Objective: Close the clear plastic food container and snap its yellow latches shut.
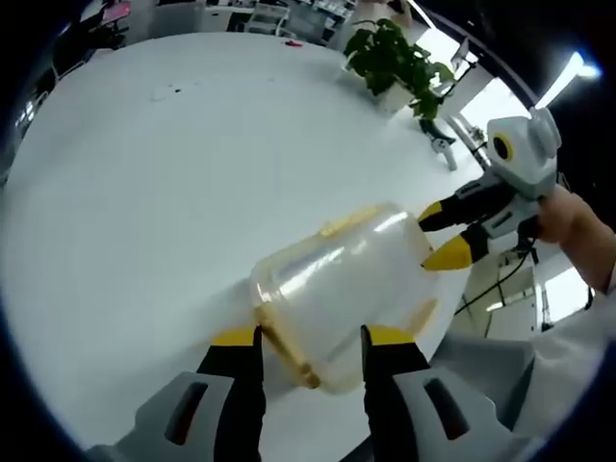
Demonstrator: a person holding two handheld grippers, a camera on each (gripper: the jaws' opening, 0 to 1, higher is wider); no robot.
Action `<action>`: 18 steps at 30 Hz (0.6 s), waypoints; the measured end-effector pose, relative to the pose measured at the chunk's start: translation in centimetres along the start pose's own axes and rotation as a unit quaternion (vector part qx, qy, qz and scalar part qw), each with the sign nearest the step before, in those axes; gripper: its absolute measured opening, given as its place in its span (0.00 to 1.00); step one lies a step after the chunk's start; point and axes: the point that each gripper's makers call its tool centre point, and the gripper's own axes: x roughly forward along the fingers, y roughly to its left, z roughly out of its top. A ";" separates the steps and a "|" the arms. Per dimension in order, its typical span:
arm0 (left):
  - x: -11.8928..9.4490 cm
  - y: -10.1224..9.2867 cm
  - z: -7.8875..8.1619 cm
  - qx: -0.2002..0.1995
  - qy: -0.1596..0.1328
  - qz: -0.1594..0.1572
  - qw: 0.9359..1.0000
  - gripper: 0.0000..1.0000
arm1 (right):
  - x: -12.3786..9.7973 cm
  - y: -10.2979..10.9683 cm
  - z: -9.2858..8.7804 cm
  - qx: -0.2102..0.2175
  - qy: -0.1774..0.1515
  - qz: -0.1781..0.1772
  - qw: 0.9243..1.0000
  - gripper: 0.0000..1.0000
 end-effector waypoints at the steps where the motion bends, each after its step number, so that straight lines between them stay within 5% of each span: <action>1: -0.1 -0.4 -0.1 0.007 0.004 -0.014 1.000 0.36 | 0.0 0.1 0.1 0.000 -0.001 0.000 1.000 0.31; 7: 0.2 -0.1 -0.2 -0.006 0.014 0.005 1.000 0.35 | 0.2 -0.1 0.0 0.014 0.008 -0.002 1.000 0.30; 9: 0.3 -0.2 -0.1 -0.005 0.016 0.002 1.000 0.35 | 0.9 0.6 0.1 0.076 -0.010 0.024 0.997 0.33; 11: 0.2 -0.2 0.0 -0.004 0.012 0.001 1.000 0.35 | 0.6 0.5 0.0 0.040 -0.007 0.015 0.999 0.33; 18: 0.1 0.0 0.1 0.000 0.005 -0.001 1.000 0.38 | 0.4 0.2 0.1 0.057 -0.022 0.021 0.998 0.36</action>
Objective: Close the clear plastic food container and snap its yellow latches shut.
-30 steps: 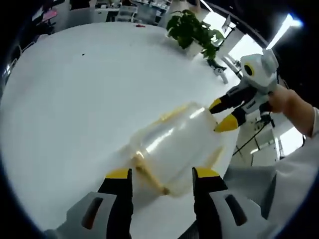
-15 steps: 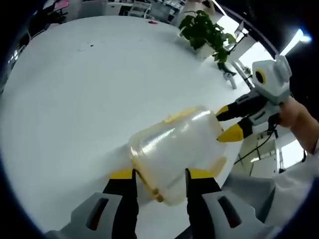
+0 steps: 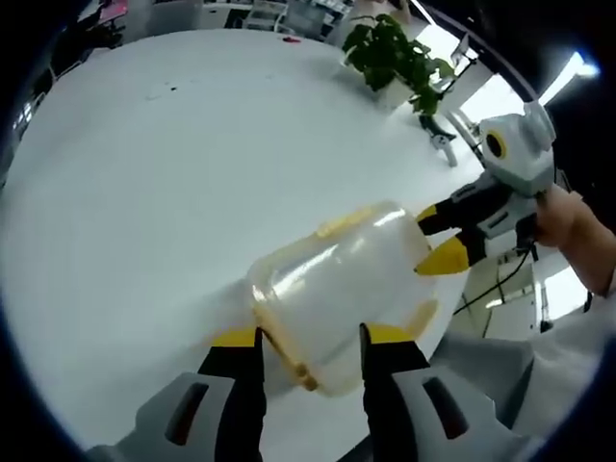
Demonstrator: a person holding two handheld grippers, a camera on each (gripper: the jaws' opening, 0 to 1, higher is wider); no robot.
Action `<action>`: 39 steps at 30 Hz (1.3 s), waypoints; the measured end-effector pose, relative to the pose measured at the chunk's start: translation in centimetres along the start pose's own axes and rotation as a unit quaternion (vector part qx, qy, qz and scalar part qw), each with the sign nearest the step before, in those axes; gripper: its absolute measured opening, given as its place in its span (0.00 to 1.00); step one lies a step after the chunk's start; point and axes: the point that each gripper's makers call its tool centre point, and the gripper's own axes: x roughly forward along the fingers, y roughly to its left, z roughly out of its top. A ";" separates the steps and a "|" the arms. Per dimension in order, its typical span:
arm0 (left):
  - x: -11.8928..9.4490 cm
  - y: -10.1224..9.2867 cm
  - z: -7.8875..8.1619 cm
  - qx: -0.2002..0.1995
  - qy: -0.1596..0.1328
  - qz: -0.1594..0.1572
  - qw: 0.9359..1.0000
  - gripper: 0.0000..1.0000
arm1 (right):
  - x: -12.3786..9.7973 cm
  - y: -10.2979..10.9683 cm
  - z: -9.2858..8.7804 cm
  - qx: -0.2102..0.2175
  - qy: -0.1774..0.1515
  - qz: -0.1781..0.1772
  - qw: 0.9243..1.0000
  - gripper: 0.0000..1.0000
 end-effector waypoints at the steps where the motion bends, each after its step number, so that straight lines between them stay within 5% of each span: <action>1: 0.0 0.0 0.0 0.003 -0.001 -0.001 1.000 0.38 | 0.0 0.0 0.0 0.002 0.000 0.001 1.000 0.36; 6: -0.1 0.2 0.0 -0.002 -0.007 -0.007 1.000 0.39 | -0.3 0.1 -0.5 0.000 0.006 0.015 1.000 0.35; 10: -1.0 0.5 0.0 0.039 -0.011 -0.003 0.999 0.33 | -1.4 -0.2 -0.2 -0.003 -0.008 0.020 1.000 0.34; 14: -2.3 1.4 0.2 0.051 -0.022 0.010 0.998 0.37 | -2.9 -2.1 0.2 -0.044 -0.012 -0.014 0.999 0.30; 16: -3.1 2.0 0.6 0.085 -0.031 0.029 0.995 0.38 | -3.5 -1.6 1.0 -0.094 -0.028 -0.003 0.995 0.29; 17: -3.5 2.0 0.8 0.108 -0.034 0.032 0.993 0.39 | -3.7 -1.2 1.1 -0.108 -0.029 0.005 0.994 0.29; 21: -4.7 0.2 2.8 0.248 -0.070 0.022 0.966 0.43 | -4.1 1.7 3.0 -0.235 -0.077 0.041 0.968 0.28; 25: -4.5 -3.6 4.1 0.313 -0.095 -0.030 0.944 0.39 | -3.5 3.9 4.1 -0.323 -0.093 0.056 0.940 0.28; 28: -3.3 -4.3 3.9 0.343 -0.073 -0.024 0.936 0.35 | -2.2 5.6 4.1 -0.364 -0.076 0.075 0.925 0.25; 30: -2.7 -5.4 3.7 0.339 -0.074 -0.046 0.937 0.35 | -1.7 6.5 4.3 -0.384 -0.072 0.085 0.917 0.24; 33: -1.9 -6.5 3.5 0.351 -0.068 -0.061 0.932 0.31 | -0.4 6.6 4.7 -0.415 -0.056 0.071 0.905 0.23; 36: -1.3 -7.6 2.6 0.385 -0.055 -0.082 0.918 0.29 | 0.4 6.3 4.4 -0.412 -0.037 0.072 0.908 0.23; 39: -0.5 -7.2 2.2 0.396 -0.045 -0.073 0.914 0.28 | 0.9 5.7 4.4 -0.418 -0.027 0.067 0.906 0.22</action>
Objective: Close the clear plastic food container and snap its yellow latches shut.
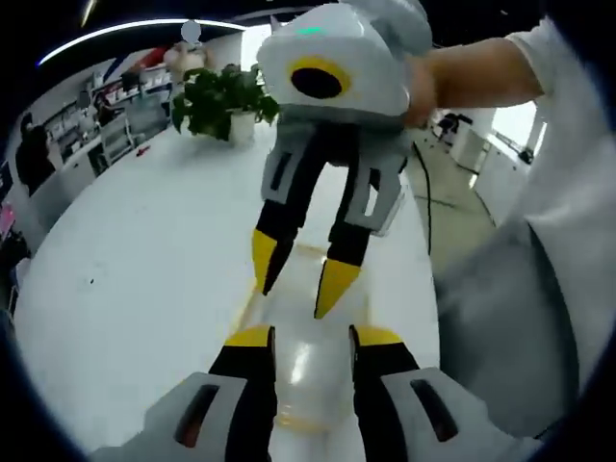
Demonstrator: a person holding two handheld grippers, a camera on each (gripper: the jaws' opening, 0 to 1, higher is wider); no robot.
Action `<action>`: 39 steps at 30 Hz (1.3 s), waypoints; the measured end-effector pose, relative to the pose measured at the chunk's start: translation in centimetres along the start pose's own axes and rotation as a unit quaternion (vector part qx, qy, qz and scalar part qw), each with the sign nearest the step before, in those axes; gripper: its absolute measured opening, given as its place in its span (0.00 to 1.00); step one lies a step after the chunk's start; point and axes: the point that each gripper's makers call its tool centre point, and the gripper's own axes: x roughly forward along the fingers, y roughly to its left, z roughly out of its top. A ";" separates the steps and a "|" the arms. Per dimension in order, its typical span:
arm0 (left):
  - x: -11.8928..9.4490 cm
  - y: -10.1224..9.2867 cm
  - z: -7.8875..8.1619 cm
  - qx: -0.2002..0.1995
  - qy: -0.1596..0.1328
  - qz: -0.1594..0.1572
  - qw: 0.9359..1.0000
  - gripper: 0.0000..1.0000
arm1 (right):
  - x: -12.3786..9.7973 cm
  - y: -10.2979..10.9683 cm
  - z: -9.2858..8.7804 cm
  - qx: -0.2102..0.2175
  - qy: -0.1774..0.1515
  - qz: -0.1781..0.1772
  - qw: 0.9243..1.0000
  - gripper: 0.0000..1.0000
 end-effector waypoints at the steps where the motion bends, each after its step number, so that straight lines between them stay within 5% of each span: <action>1: 0.1 -0.1 -0.1 0.006 0.002 -0.001 1.000 0.27 | 0.1 -0.2 -0.1 -0.001 0.003 0.001 1.000 0.22; 10: 1.0 -0.1 0.1 0.018 0.002 -0.006 1.000 0.27 | 0.6 -0.4 -0.3 -0.015 0.015 0.011 1.000 0.26; 17: 1.5 -1.1 -0.1 0.028 -0.002 -0.007 1.000 0.38 | 1.4 -0.8 -0.3 -0.024 0.026 0.020 0.999 0.48; 20: 1.7 -1.3 -0.3 0.030 -0.003 -0.004 1.000 0.40 | 1.7 -0.5 -1.3 -0.058 0.060 0.045 0.995 0.59; 31: 2.4 -1.2 -1.7 0.101 0.042 0.012 0.994 0.47 | 2.5 -0.5 -1.2 -0.077 0.100 0.103 0.987 0.56; 39: 3.2 -1.5 -1.8 0.145 0.057 0.015 0.988 0.52 | 3.0 0.0 -1.6 -0.050 0.116 0.136 0.983 0.58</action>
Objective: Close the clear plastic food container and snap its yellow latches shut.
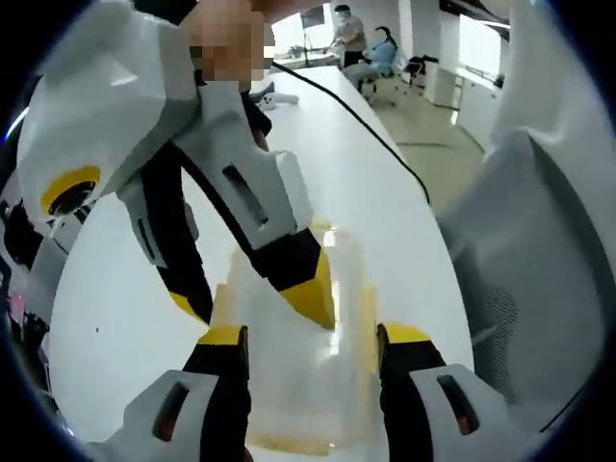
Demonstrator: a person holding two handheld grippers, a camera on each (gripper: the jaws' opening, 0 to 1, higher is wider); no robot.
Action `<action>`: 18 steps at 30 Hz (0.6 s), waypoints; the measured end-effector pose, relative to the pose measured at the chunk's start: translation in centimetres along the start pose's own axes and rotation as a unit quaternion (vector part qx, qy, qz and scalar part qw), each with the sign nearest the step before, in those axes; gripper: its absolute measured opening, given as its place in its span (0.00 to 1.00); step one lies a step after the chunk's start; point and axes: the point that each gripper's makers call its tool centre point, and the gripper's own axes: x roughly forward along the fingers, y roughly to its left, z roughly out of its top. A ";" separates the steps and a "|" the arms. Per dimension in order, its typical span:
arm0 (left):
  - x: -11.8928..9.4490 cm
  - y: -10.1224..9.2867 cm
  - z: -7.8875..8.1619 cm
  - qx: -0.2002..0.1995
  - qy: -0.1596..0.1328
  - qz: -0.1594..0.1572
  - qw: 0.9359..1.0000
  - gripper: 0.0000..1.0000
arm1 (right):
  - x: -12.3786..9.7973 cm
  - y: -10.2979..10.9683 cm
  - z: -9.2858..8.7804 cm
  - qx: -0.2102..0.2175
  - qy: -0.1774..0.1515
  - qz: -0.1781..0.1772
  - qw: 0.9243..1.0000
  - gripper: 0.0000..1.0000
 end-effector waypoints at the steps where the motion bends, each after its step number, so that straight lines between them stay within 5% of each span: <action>1: 0.0 0.0 0.1 0.000 -0.001 0.000 1.000 0.52 | 0.0 0.1 0.0 0.000 -0.001 0.001 1.000 0.58; 18: 0.3 0.0 -0.2 0.032 0.040 0.022 0.998 0.51 | 0.2 0.3 -0.1 0.019 0.037 0.010 0.999 0.54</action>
